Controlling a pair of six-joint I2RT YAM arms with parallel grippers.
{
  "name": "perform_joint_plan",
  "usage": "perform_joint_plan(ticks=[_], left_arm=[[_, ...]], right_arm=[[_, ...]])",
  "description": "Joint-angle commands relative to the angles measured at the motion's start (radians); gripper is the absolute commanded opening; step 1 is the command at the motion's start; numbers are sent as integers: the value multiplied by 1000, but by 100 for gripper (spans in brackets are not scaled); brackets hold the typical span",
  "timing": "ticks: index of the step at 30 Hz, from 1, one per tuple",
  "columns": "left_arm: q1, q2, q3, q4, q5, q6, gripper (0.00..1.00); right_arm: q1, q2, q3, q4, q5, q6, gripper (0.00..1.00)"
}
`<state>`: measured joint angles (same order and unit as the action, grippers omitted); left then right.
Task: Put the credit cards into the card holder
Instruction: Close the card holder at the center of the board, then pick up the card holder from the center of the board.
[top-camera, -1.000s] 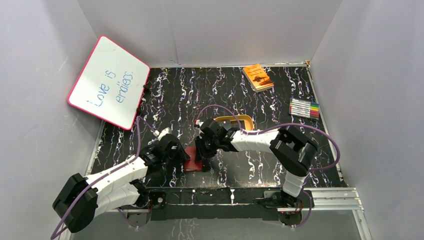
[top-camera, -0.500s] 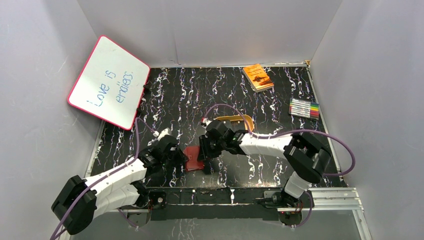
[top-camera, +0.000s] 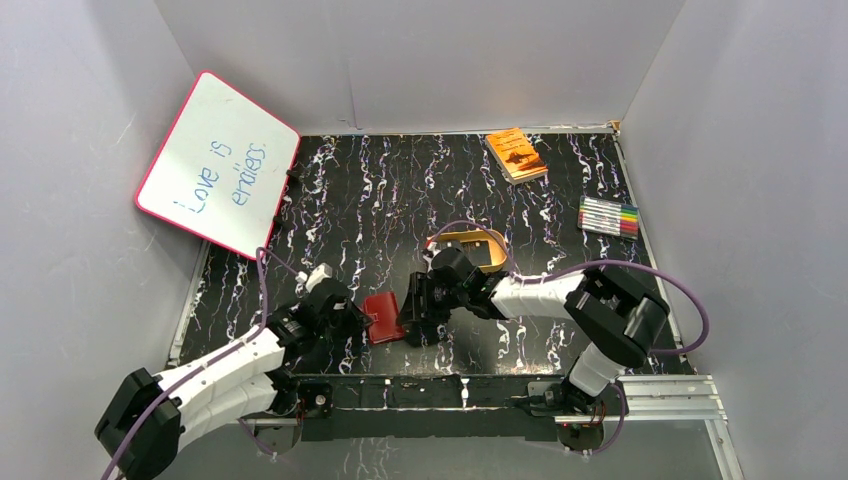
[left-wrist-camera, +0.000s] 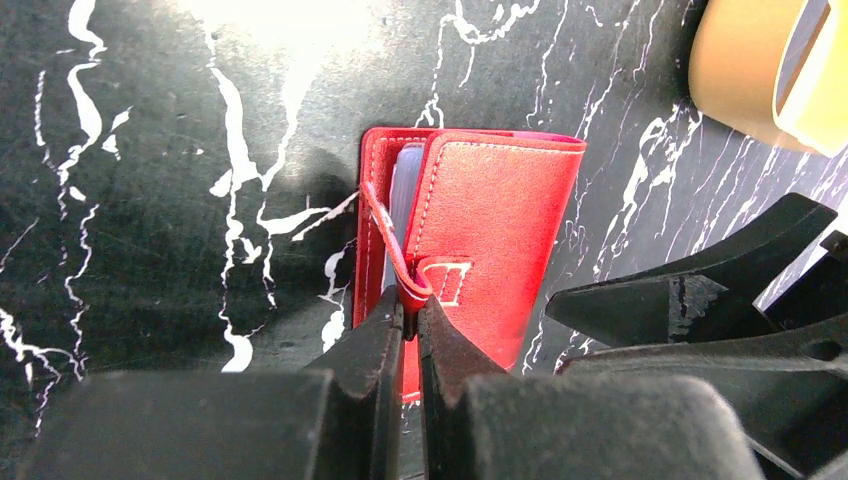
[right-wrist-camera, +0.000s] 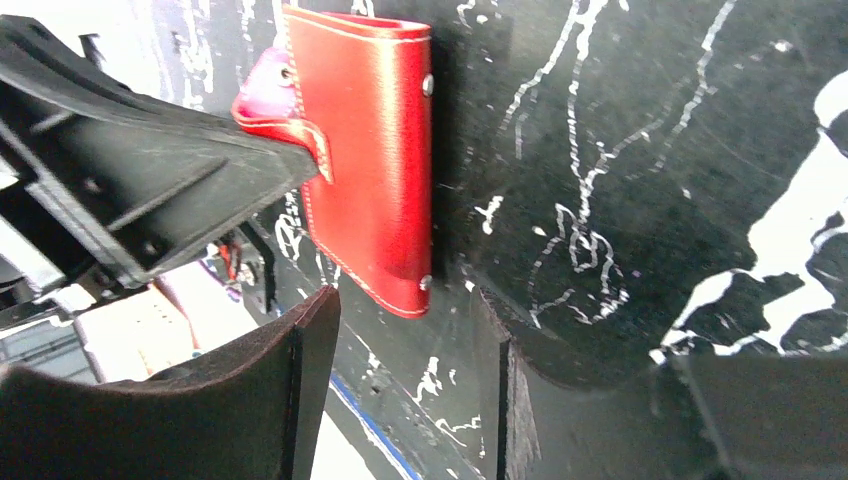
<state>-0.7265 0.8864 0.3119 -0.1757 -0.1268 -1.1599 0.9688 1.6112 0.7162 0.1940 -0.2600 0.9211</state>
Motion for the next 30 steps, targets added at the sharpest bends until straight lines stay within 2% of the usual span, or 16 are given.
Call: perform_joint_plan(ticks=[1,10,23,30], left_arm=[[-1,-15,-54,-175,-65,-46,0],[0,-40,-105,-213,-55,-133,0],[0,-8,-122,-244,-42,-186,0],[0,14,-121,-243,-31,-197,0]], right_arm=[[-5,19,-8,142,-39,38,60],[-8,78,7,174,-73,48,61],[-10,140,-11,281,-146,107,61],[-8,183,-34,390,-198,162,59]])
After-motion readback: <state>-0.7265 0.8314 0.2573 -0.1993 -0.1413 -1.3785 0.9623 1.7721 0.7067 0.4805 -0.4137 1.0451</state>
